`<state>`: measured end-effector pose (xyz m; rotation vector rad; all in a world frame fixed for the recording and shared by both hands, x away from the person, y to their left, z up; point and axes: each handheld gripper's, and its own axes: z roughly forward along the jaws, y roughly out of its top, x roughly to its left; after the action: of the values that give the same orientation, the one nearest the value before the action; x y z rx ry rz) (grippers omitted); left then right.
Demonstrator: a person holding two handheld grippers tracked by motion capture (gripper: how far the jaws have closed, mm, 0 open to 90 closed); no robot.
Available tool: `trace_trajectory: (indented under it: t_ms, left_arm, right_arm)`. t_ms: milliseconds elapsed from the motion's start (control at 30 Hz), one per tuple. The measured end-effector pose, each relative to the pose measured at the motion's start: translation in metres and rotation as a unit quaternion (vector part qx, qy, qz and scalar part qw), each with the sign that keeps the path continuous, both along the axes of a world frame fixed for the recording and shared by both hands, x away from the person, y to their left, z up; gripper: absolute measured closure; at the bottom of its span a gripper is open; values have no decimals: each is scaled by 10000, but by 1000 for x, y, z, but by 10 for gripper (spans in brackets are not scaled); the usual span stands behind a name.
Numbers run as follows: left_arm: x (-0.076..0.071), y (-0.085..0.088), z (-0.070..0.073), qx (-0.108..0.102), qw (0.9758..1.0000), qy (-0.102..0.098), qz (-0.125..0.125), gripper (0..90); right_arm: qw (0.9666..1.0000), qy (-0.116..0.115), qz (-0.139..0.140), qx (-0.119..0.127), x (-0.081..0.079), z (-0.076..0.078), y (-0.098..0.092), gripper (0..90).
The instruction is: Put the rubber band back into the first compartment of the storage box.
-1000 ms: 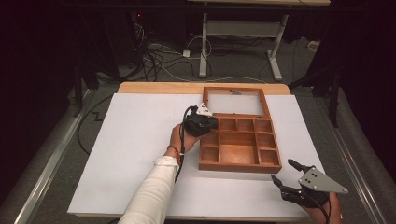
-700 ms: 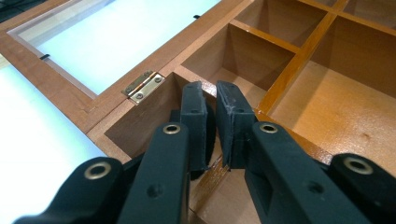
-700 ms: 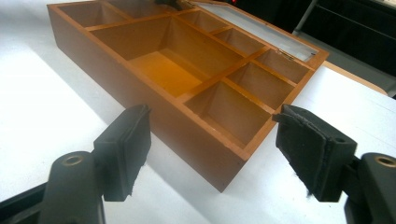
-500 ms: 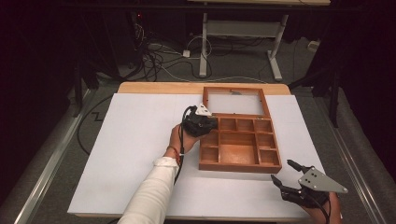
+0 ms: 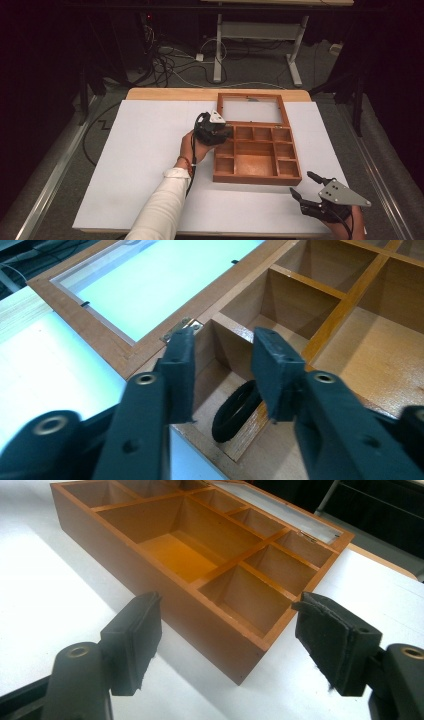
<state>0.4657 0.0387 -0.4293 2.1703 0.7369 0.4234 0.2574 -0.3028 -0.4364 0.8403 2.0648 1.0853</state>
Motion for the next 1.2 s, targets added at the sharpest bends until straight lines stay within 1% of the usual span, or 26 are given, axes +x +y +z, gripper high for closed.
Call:
trace_trajectory:
  t_ms: [100,133,167,233,267,300,367,400,433,467,500,567,600,667,733,767,800,867,967,1033,1200]
  left_arm:
    - [-1,0,2,7,10000,-51,-26,536]
    - [-1,0,2,38,10000,-77,-24,493]
    - [-2,0,3,64,9999,-114,-42,476]
    - [-2,1,3,28,9999,-127,-47,460]
    - [-2,0,3,-57,9998,-188,-9,445]
    - [-3,1,5,-64,9997,-217,17,427]
    - [-4,2,6,-47,9995,-299,49,347]
    - [-4,2,7,-43,9994,-324,57,329]
    - [-5,3,8,-61,9993,-362,60,329]
    - [-6,4,9,-65,9992,-390,71,287]
    - [-7,5,11,-85,9990,-437,85,287]
    - [-8,6,13,-135,9987,-487,67,235]
    - [-9,7,14,-125,9984,-548,59,224]
    - [-11,9,16,-152,9980,-608,26,196]
    - [-13,11,18,-123,9976,-687,-24,190]
    - [-14,12,19,-139,9974,-713,-34,168]
    - [-14,13,20,-146,9974,-705,-42,161]
    - [-15,15,21,-70,9970,-768,-57,161]
    - [-18,18,22,-71,9964,-836,-81,161]
    - [-21,21,22,-30,9960,-893,-82,161]
    - [-25,31,22,-76,9957,-919,-90,160]
  right_arm:
    - [10000,-9,-1,-7,0,0,0,269]
    - [10000,-6,-3,-24,1,-1,0,269]
    - [10000,0,-1,-22,1,-1,0,269]
    - [10000,7,-4,-20,0,-1,0,269]
    - [10000,2,-4,-31,0,-1,0,269]
    - [10000,-5,-5,-46,0,-1,1,269]
    - [10000,-6,-1,-72,1,-1,0,269]
    - [10000,5,-2,-68,1,-2,0,269]
    - [10000,5,-2,-68,1,-2,0,269]
    - [10000,14,-3,-69,1,-2,1,270]
    - [10000,14,-3,-69,1,-2,1,270]
    - [10000,6,1,-70,0,-2,1,269]
    - [10000,5,1,-65,0,-2,1,269]
    - [10000,6,-1,-63,1,-2,1,269]
    - [10000,10,3,-69,1,-2,2,269]
    - [10000,17,-1,-92,1,-2,2,269]
    - [10000,22,-6,-93,1,-2,2,269]
    - [9999,11,19,-103,1,-3,2,269]
    - [10000,5,19,-84,1,-2,2,269]
    - [10000,2,15,-84,0,-2,2,269]
    - [10000,-10,23,-68,1,-2,3,268]
